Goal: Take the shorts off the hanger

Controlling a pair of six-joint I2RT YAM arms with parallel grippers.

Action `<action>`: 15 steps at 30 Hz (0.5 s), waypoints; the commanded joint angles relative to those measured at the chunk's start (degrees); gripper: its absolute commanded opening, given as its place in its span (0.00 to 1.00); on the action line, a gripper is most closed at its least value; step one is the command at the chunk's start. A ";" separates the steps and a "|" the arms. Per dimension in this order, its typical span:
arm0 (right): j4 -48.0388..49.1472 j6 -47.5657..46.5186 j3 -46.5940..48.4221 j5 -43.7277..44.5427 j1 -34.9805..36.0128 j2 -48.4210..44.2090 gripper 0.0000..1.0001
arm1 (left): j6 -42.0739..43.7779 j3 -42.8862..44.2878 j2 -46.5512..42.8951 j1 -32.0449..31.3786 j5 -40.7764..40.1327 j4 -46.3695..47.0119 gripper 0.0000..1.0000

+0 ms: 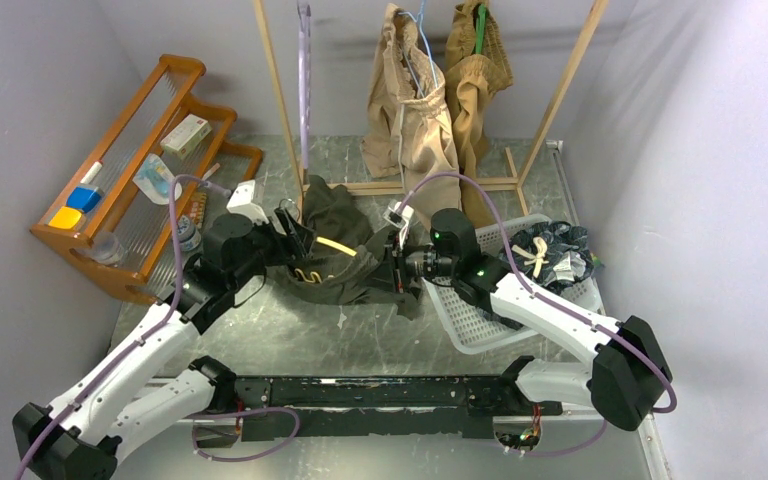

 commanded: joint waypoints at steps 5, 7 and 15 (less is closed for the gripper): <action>3.26 -0.47 1.99 -4.62 1.37 -0.01 0.00 | 0.13 4.73 1.18 -0.24 -2.70 -1.32 0.82; 3.45 -0.54 2.00 -4.67 1.38 0.09 0.00 | 0.35 4.12 -0.33 -0.28 -3.65 -1.22 0.85; 6.37 1.34 2.09 -6.30 1.47 0.56 0.00 | 3.92 4.50 -2.18 -0.26 -2.14 -0.34 0.84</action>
